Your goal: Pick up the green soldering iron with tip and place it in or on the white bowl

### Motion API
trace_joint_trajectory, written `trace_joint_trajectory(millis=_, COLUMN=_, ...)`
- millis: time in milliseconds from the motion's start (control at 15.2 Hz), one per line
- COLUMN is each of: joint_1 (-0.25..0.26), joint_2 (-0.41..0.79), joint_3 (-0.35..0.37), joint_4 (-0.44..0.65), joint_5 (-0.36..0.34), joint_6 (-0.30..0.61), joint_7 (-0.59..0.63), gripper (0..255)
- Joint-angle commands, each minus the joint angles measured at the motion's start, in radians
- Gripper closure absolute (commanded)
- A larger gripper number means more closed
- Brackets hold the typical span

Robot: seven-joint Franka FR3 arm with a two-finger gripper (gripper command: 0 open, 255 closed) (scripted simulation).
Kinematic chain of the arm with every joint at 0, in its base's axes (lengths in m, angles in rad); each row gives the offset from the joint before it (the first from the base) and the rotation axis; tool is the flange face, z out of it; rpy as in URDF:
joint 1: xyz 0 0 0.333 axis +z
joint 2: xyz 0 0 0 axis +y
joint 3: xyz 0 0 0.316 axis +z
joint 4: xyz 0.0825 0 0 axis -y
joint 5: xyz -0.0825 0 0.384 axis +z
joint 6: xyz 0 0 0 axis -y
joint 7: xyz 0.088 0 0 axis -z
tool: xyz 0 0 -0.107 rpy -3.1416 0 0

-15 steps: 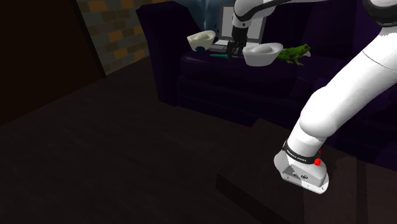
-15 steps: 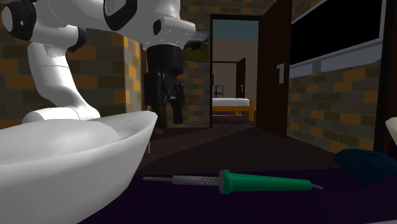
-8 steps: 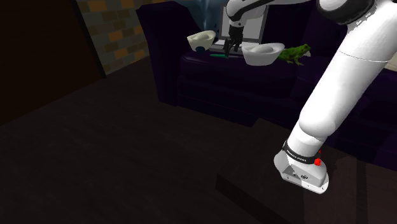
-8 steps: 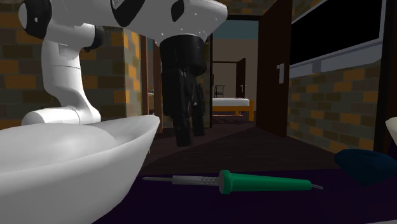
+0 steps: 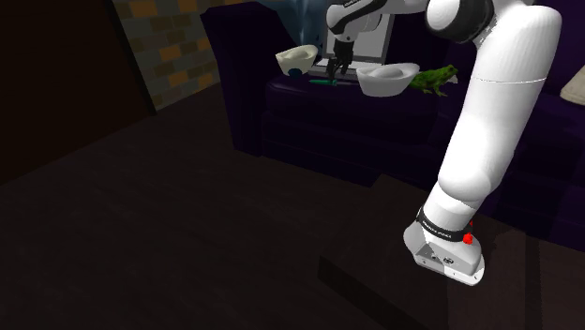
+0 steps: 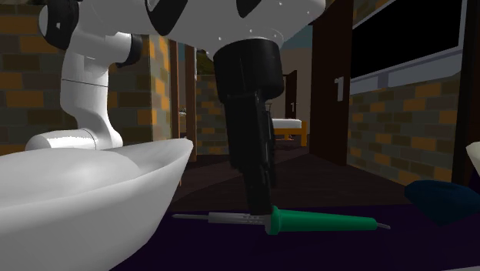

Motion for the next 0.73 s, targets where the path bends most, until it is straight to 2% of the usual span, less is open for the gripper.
trace_joint_trajectory(millis=0, joint_1=-0.002, joint_2=0.015, joint_3=0.001, joint_4=-0.008, joint_5=0.008, joint_6=0.022, joint_7=-0.005, gripper=0)
trace_joint_trajectory(millis=198, joint_1=-0.006, joint_2=0.038, joint_3=0.003, joint_4=-0.027, joint_5=0.021, joint_6=0.062, joint_7=-0.013, gripper=0)
trace_joint_trajectory(millis=660, joint_1=-0.006, joint_2=0.038, joint_3=0.003, joint_4=-0.027, joint_5=0.021, joint_6=0.062, joint_7=-0.013, gripper=0)
